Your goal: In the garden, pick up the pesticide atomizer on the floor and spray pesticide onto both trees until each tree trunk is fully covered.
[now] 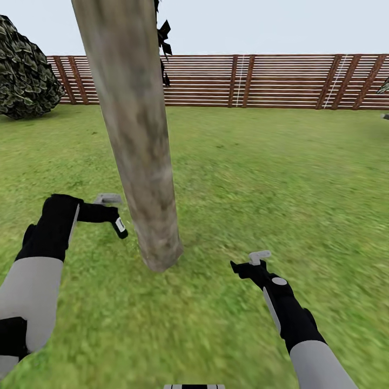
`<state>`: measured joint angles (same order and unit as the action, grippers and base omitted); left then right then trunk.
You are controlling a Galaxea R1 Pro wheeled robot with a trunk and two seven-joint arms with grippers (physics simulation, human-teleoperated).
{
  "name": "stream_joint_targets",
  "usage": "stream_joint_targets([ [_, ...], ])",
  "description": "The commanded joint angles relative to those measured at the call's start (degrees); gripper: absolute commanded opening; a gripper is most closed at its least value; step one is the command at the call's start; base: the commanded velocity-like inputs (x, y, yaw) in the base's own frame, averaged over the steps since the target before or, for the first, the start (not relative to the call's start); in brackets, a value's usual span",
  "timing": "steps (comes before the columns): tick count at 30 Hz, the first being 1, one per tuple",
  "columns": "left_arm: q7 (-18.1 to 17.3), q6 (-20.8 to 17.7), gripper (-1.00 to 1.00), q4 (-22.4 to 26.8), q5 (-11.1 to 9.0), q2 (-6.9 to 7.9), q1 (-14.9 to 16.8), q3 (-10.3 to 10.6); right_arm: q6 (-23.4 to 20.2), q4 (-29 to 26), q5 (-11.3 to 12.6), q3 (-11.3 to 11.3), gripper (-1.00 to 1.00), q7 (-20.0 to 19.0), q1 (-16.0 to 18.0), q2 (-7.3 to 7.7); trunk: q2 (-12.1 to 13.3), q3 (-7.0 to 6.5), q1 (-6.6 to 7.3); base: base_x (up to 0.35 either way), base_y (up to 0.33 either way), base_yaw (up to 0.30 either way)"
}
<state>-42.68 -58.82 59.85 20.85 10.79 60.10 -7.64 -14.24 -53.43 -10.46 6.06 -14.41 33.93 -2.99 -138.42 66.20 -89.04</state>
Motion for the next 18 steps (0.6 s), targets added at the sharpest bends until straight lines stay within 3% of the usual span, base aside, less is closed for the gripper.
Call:
stream_joint_targets([
  [1, 0.0, 0.1, -1.0, 0.2, 0.1, -0.08, -0.3, 0.1, 0.0, 0.0, 0.0, 0.0, 1.0, 0.0, 0.0, 0.0, 0.0, 0.0, 0.0, 0.0, 0.0, 0.0],
  [4, 0.1, 0.6, -1.0, 0.3, 0.4, -0.42, -2.7, 0.1, 0.0, 0.1, 0.0, 0.0, 1.0, 0.0, 0.0, 0.0, 0.0, 0.0, 0.0, 0.0, 0.0, 0.0],
  [5, 0.2, 1.1, -1.0, 0.3, 0.3, -1.26, -6.2, -0.1, 0.0, 0.1, 0.0, 0.0, 1.0, 0.0, 0.0, 0.0, 0.0, 0.0, 0.0, 0.0, 0.0, 0.0],
  [10, 0.1, 1.6, -1.0, 0.3, 0.3, -3.49, -12.5, -0.1, 0.0, 0.2, 0.1, 0.0, 1.0, 0.0, 0.0, 0.0, 0.0, 0.0, 0.0, 0.0, 0.0, 0.0],
  [18, 0.5, 3.8, -1.0, -0.5, 0.3, -4.16, -14.6, -0.2, 0.0, 0.2, 0.1, 0.0, 1.0, 0.0, 0.0, 0.0, 0.0, 0.0, 0.0, -0.193, -0.104, 0.0],
])
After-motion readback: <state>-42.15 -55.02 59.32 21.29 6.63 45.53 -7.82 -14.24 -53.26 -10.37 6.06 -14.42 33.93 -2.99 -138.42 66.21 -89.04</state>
